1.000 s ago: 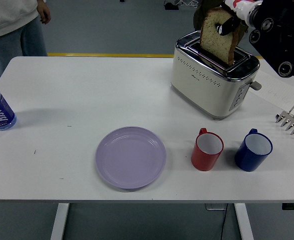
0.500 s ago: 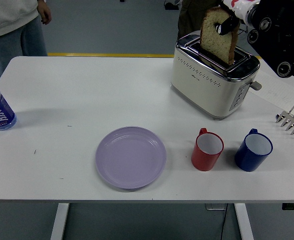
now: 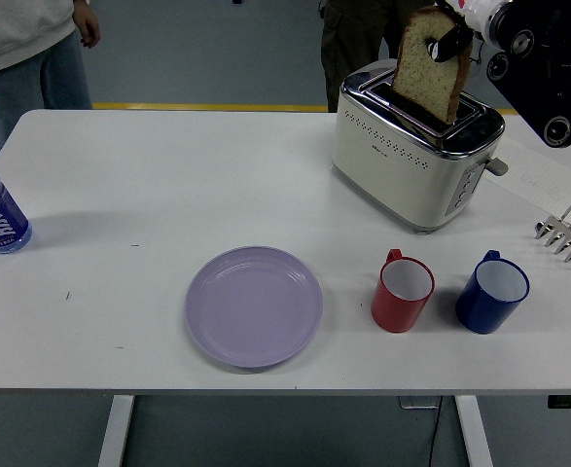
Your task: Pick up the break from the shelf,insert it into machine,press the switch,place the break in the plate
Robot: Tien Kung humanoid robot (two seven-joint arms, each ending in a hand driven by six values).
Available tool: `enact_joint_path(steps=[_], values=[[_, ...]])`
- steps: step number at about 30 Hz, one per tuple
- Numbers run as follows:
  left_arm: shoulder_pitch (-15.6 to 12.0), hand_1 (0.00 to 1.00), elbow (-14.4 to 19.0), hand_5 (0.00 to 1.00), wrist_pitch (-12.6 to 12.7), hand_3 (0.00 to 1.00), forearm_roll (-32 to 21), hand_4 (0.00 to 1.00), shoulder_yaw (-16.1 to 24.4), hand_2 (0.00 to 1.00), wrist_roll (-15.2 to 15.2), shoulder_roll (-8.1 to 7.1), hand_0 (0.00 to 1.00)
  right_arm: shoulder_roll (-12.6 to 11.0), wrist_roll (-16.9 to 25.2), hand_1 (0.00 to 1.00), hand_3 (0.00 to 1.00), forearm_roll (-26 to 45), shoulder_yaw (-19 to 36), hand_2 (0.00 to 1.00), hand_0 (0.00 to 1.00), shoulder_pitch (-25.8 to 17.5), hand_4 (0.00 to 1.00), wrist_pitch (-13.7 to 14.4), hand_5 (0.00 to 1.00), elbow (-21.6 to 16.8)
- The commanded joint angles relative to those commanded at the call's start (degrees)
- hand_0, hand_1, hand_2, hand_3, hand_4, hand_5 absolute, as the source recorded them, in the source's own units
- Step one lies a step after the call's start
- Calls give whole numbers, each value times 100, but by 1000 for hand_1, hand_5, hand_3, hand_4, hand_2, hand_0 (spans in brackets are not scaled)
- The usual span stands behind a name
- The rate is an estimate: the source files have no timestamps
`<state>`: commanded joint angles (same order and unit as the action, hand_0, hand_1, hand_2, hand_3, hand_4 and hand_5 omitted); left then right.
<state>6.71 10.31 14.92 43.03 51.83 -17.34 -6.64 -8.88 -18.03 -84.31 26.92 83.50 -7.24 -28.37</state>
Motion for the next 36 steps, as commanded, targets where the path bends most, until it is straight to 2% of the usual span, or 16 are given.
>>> enact_joint_path(steps=[10, 22, 36], values=[[5, 491, 0, 821, -1, 555, -23, 373, -23, 465, 2, -15, 642, -27, -4, 82, 469, -42, 86, 364, 2, 91, 477, 3, 2, -40], [5, 490, 0, 819, -1, 555, -15, 374, -19, 463, 0, -16, 642, 101, 0, 83, 470, 32, 74, 365, 2, 34, 481, 4, 2, 16], [25, 489, 0, 818, 2, 555, -4, 374, -10, 462, 2, -13, 642, 140, 7, 83, 469, 94, 48, 366, 2, -44, 481, 22, 2, 152]])
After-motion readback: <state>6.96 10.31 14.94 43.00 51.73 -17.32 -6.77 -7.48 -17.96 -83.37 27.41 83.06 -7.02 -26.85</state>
